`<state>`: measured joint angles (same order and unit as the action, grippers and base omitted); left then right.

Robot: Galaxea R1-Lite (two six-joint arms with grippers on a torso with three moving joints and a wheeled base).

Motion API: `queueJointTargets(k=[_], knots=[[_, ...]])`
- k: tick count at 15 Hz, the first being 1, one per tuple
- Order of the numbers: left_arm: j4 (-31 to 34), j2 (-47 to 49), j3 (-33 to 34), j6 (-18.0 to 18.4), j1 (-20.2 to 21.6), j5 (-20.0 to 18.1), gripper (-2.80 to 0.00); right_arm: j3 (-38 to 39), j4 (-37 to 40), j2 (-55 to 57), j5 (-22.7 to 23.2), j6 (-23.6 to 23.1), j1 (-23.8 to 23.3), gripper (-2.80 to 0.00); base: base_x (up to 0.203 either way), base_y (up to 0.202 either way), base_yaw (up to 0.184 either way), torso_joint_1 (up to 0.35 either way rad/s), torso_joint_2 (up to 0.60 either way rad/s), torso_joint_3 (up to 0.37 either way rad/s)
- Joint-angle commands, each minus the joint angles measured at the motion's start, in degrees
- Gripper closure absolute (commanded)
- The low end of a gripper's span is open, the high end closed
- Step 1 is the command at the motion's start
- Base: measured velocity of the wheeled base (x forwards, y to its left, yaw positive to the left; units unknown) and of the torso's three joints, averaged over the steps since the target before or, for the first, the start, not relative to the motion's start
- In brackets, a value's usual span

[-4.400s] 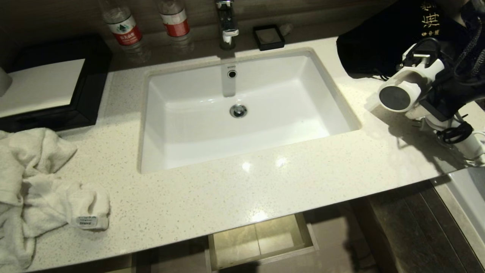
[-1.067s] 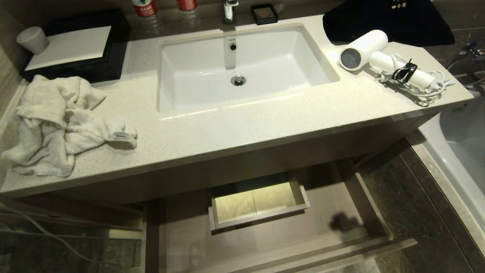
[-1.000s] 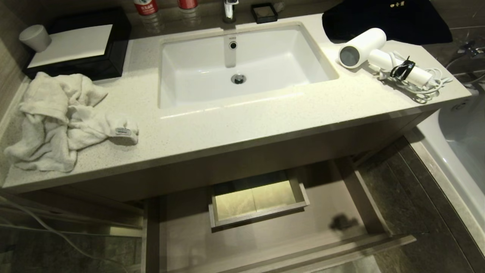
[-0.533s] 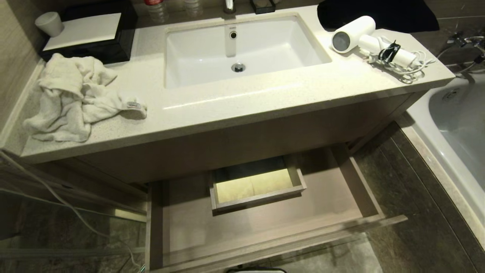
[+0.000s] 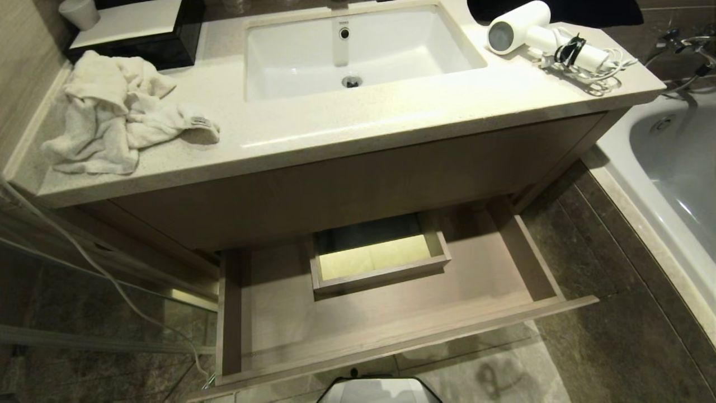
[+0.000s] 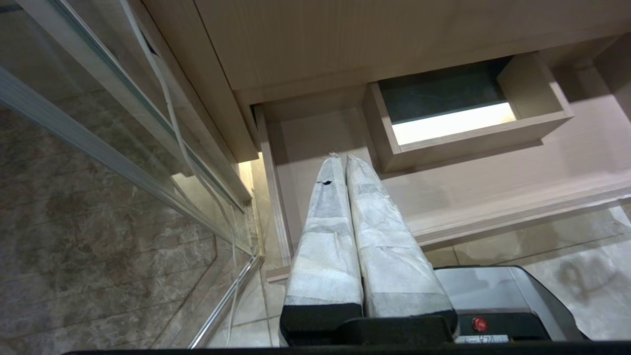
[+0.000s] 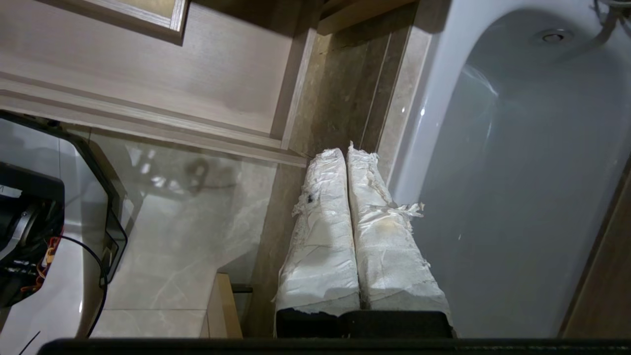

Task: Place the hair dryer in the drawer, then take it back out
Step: Close the drawer

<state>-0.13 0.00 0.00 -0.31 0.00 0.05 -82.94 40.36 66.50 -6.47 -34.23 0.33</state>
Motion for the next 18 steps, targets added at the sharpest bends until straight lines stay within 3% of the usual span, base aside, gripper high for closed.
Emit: queueJointTargets(k=[1,18], knots=[[-0.04,0.01,0.0,-0.04,0.0,0.04,0.0,0.5,-0.04,-0.4,-0.03,-0.13,0.02,0.0,0.0,0.0,0.0,-0.187,0.35,0.154],[-0.04,0.09,0.0,-0.04,0.0,0.04,0.0,3.25,-2.93,-2.2,-0.07,0.76,0.02,0.0,0.0,0.0,0.0,-0.271,0.49,0.225]])
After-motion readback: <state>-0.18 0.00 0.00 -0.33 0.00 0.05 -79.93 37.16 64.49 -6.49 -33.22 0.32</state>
